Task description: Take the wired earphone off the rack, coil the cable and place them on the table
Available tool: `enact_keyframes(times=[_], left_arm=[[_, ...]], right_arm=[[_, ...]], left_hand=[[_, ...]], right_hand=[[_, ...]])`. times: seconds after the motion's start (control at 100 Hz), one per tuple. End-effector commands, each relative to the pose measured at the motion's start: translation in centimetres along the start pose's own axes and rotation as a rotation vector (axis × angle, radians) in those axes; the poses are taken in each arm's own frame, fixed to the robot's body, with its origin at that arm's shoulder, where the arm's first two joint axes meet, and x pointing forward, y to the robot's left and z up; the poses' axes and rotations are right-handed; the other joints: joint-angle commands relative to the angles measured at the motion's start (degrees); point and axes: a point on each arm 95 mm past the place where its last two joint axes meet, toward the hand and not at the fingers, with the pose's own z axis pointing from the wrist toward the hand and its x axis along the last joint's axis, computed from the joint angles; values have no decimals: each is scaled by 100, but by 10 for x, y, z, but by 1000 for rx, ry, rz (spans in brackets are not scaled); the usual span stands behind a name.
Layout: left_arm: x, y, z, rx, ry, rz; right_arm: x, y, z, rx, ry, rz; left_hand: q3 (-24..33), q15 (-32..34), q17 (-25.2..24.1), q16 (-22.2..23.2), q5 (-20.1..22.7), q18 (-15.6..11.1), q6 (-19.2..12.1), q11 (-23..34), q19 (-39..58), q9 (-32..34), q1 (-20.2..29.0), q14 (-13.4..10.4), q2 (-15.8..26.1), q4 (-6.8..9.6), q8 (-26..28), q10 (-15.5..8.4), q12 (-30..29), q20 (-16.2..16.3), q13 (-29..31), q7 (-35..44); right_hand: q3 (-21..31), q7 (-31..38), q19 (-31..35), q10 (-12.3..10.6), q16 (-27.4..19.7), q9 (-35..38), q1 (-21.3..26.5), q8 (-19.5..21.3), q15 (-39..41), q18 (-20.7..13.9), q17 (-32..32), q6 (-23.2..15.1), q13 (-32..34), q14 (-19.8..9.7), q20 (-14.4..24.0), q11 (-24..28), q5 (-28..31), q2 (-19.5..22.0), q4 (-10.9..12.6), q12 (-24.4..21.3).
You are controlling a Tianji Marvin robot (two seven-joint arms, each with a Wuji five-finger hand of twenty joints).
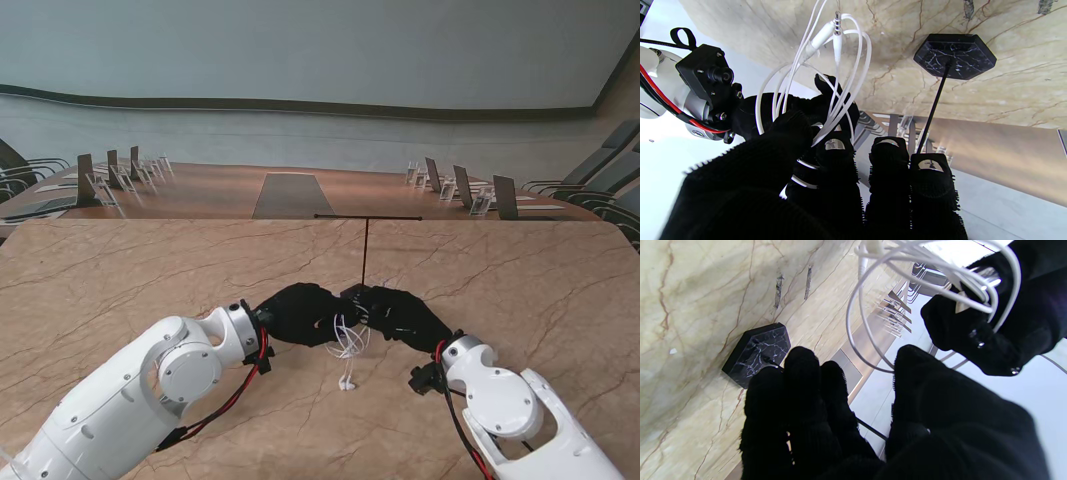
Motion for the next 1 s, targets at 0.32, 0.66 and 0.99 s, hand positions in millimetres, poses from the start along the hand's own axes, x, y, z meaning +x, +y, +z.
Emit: enact_keyframes(times=[0.32, 0.66, 0.99], left_arm=[[1, 1, 3, 17, -6, -6], [0, 0, 2, 27, -12, -7], [-1, 2, 0, 10, -13, -6]], right_arm=[[7, -9, 3, 13, 39, -14], [12, -12, 5, 37, 53, -26], [6, -2, 0, 24, 42, -116]], left_hand=[[-55, 110, 6, -9, 156, -57, -276, 123, 192, 62, 180, -58, 235, 122, 332, 37, 60, 4, -3, 626], [-67, 111, 5, -11, 186, -53, -278, 119, 192, 70, 195, -51, 230, 126, 317, 48, 52, -2, -1, 599], [-41, 107, 9, -14, 189, -47, -277, 123, 195, 67, 175, -54, 224, 135, 334, 47, 53, -3, -6, 592]], right_hand=[[1846, 498, 528, -175, 140, 909, -149, 661, 527, -154, 568, 577, 720, 137, 269, 302, 1131, -833, 1, -116], [2168, 125, 630, -116, 33, 1436, -190, 55, 671, 80, 851, 780, 1005, 333, 301, -41, 1385, -1146, -42, 56], [417, -312, 322, -325, 179, -328, -945, -1143, 171, -674, 47, -243, -17, -212, 191, -91, -428, -566, -231, 262]])
